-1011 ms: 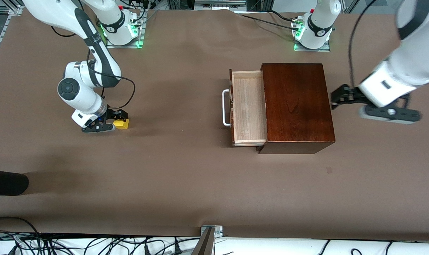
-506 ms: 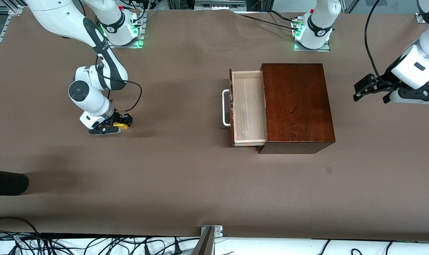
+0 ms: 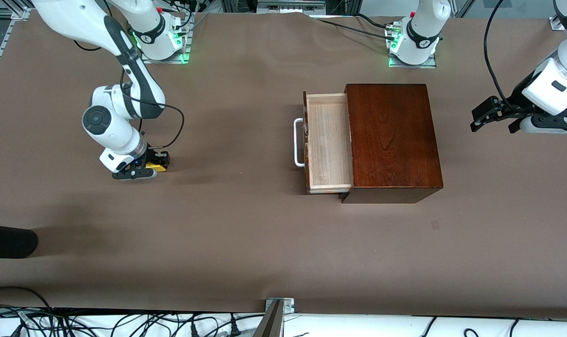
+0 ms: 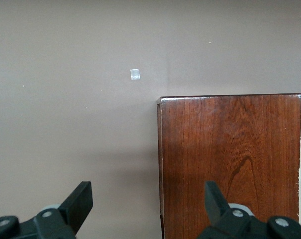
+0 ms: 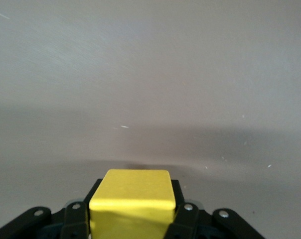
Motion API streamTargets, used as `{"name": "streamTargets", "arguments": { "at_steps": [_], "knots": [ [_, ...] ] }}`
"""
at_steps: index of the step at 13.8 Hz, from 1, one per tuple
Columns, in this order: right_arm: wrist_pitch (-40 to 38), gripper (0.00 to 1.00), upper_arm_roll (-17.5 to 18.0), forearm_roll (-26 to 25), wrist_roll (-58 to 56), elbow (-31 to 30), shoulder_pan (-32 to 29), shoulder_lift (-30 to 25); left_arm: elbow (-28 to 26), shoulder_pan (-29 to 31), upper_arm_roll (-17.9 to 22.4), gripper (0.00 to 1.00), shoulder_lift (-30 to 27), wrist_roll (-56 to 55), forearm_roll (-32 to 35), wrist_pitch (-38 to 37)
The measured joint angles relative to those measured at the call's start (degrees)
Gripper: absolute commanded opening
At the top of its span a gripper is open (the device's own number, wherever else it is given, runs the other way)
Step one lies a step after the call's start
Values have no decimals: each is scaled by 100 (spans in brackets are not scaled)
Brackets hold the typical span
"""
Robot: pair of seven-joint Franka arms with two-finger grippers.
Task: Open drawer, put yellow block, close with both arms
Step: 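Lift the yellow cube and carry it over the open drawer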
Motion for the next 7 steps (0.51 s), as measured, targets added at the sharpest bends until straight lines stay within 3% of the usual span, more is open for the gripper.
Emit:
{"name": "streamTargets", "arguments": {
  "at_steps": [3, 7],
  "knots": [
    [-1201, 0, 528, 0, -1, 780, 25, -323, 196, 76, -20, 100, 105, -8, 0, -109],
    [-2606, 0, 1294, 40, 0, 2407, 300, -258, 367, 393, -385, 100, 234, -8, 9, -197]
  ]
}}
